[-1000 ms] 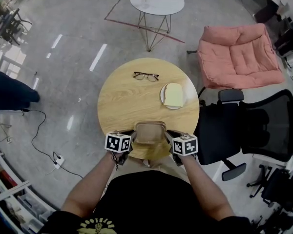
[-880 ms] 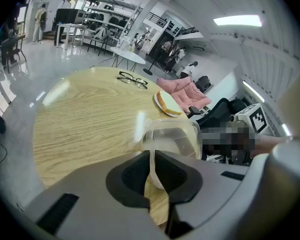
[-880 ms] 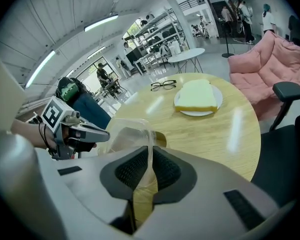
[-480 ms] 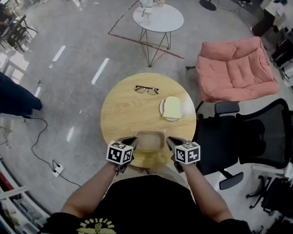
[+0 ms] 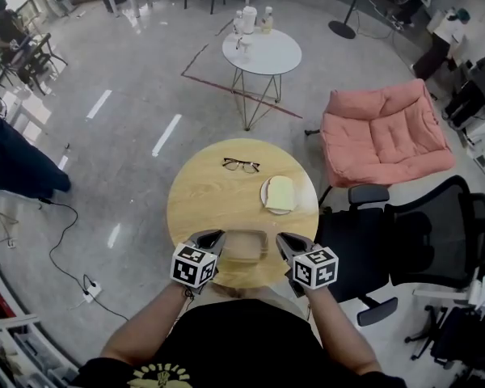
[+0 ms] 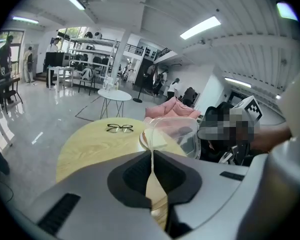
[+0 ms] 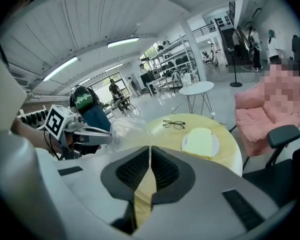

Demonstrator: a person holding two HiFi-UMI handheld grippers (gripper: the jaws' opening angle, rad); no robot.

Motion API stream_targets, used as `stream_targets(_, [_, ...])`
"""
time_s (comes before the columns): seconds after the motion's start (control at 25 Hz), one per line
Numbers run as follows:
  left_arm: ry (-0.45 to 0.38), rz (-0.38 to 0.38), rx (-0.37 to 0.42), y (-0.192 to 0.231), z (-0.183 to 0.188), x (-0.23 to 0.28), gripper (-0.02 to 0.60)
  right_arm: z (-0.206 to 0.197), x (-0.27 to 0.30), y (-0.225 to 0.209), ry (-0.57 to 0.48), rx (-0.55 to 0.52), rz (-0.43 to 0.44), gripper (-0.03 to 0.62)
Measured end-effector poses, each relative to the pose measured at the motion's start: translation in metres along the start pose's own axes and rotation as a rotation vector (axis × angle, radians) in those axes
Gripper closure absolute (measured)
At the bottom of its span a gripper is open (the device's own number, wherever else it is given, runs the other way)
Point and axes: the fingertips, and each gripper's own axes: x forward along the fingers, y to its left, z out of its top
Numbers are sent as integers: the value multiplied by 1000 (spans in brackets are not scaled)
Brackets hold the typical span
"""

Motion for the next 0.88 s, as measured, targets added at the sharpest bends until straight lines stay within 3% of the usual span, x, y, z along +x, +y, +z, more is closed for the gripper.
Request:
stream_targets(0.44, [-183, 10, 100, -33, 77, -43, 555, 67, -54, 17, -152, -98, -1, 566])
stream_targets(0.88, [-293, 35, 197, -55, 133, -74, 555, 123, -89, 29, -248, -207, -8, 566])
